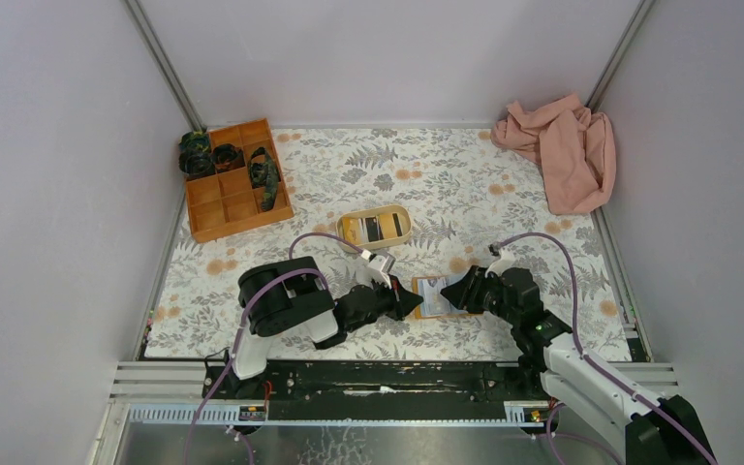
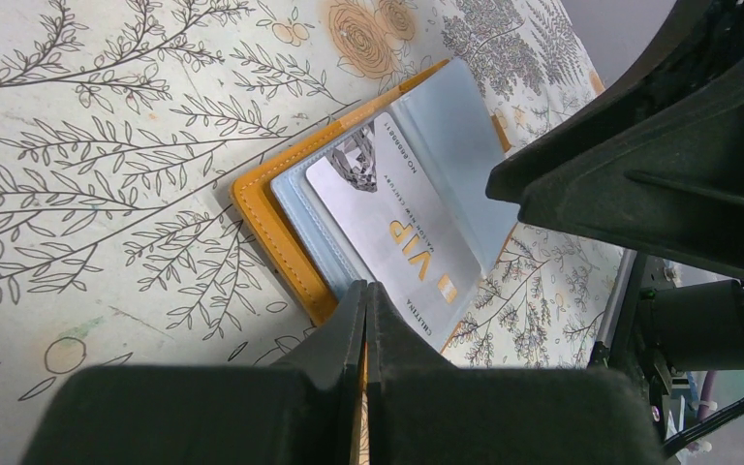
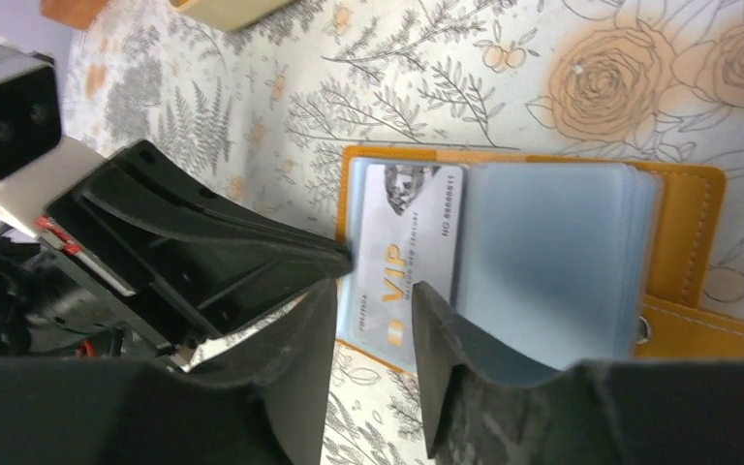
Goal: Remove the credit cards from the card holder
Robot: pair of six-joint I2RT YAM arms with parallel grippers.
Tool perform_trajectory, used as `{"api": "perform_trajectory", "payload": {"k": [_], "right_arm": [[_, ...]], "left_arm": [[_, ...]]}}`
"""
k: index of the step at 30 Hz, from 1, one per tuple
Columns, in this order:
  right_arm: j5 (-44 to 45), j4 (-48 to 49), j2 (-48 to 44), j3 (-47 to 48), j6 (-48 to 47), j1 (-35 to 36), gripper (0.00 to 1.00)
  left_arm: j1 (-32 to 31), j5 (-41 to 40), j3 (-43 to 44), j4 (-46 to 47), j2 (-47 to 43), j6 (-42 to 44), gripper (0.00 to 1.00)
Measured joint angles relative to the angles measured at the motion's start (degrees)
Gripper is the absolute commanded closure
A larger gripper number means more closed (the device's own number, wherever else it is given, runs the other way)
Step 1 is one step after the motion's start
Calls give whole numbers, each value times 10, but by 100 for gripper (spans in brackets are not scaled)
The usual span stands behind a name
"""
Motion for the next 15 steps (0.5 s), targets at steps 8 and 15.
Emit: {"api": "perform_trajectory", "payload": {"k": [8,15], "right_arm": [[52,-55,27,20,-17,-1,46],[31,-7,99,20,-15,-1,45]], "left_arm": [[0,3,6,-1,3,0,100],[0,4,7,-2,4,0,100]]}}
